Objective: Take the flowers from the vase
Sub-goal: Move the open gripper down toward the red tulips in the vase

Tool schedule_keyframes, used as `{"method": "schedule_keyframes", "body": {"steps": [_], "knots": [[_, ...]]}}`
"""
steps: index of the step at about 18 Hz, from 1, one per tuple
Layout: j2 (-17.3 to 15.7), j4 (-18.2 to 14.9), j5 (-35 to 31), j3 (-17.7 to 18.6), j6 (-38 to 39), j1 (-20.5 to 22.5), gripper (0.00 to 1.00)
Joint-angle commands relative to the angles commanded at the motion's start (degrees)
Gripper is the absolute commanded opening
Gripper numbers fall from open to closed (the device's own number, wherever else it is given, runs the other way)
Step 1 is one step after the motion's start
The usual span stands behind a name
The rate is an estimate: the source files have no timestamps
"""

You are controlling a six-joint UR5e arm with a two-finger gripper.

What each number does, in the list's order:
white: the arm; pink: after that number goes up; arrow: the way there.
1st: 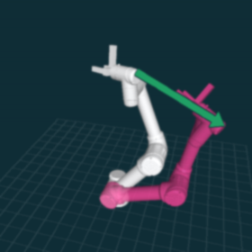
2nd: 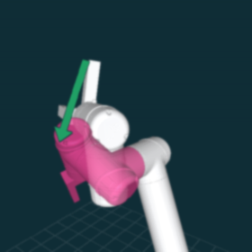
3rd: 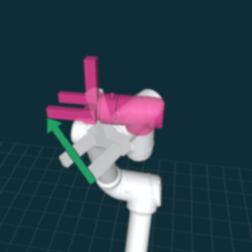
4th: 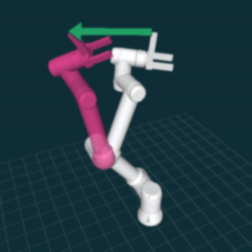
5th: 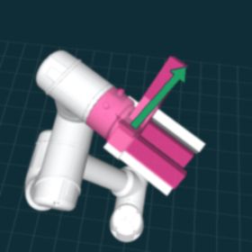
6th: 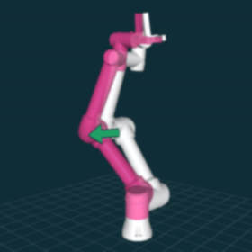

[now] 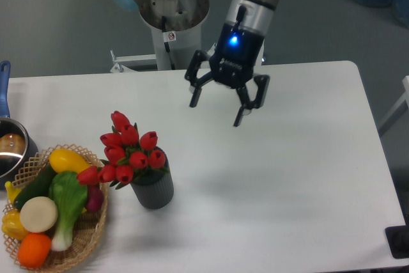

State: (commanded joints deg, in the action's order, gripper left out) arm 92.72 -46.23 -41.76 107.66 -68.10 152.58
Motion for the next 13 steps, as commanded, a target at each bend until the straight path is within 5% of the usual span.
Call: {"method": "schedule_keyframes", "body": {"steps": [13], "knots": [[3.4, 0.1, 9.8, 6.8, -7.6, -2.4, 1.00]]}}
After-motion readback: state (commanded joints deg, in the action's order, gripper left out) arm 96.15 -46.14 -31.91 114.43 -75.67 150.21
